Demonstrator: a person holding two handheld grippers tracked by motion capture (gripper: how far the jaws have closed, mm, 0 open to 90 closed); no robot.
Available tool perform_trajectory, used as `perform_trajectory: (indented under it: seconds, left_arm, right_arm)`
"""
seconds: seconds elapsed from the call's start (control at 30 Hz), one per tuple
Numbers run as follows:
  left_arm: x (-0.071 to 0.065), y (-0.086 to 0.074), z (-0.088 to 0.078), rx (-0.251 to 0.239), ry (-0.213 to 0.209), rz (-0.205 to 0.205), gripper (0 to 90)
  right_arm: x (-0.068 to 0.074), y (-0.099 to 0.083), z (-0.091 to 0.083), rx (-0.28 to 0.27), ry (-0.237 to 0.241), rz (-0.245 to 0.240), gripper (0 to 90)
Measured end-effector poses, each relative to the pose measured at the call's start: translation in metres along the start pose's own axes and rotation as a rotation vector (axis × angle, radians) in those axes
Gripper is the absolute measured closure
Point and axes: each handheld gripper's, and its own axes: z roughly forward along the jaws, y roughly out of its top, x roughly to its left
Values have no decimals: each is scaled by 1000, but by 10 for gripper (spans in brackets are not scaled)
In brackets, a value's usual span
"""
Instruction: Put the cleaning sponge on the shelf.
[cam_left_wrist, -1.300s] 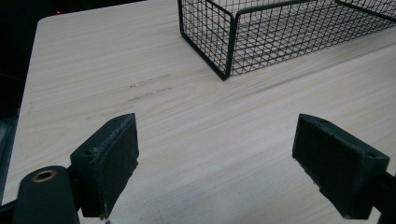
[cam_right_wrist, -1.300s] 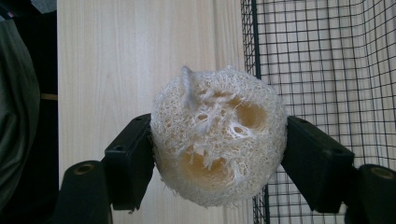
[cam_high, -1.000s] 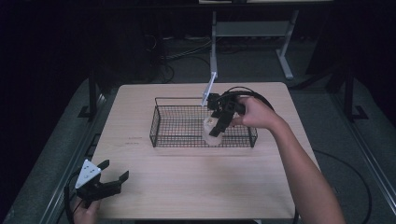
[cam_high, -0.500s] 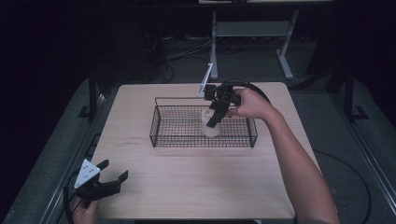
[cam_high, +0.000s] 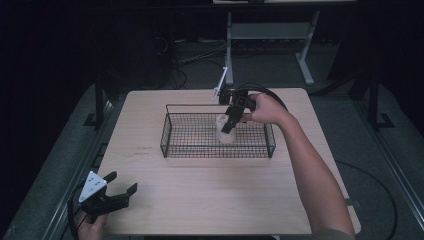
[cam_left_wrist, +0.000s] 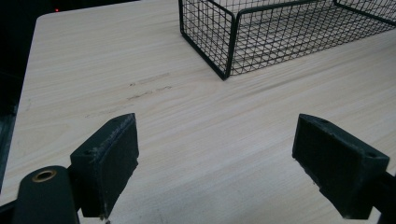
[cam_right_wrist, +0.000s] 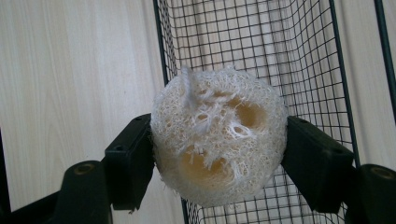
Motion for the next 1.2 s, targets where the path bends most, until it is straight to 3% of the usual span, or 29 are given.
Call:
perform_trajectory:
  seconds: [0.57, 1.2]
  left_arm:
    - [2, 0, 0, 0, 6, -3, 137]
    - [5, -1, -2, -3, 9, -9, 137]
  right_arm:
    - [-24, -8, 16, 18, -5, 70, 285]
    - [-35, -11, 42, 56, 11, 82, 284]
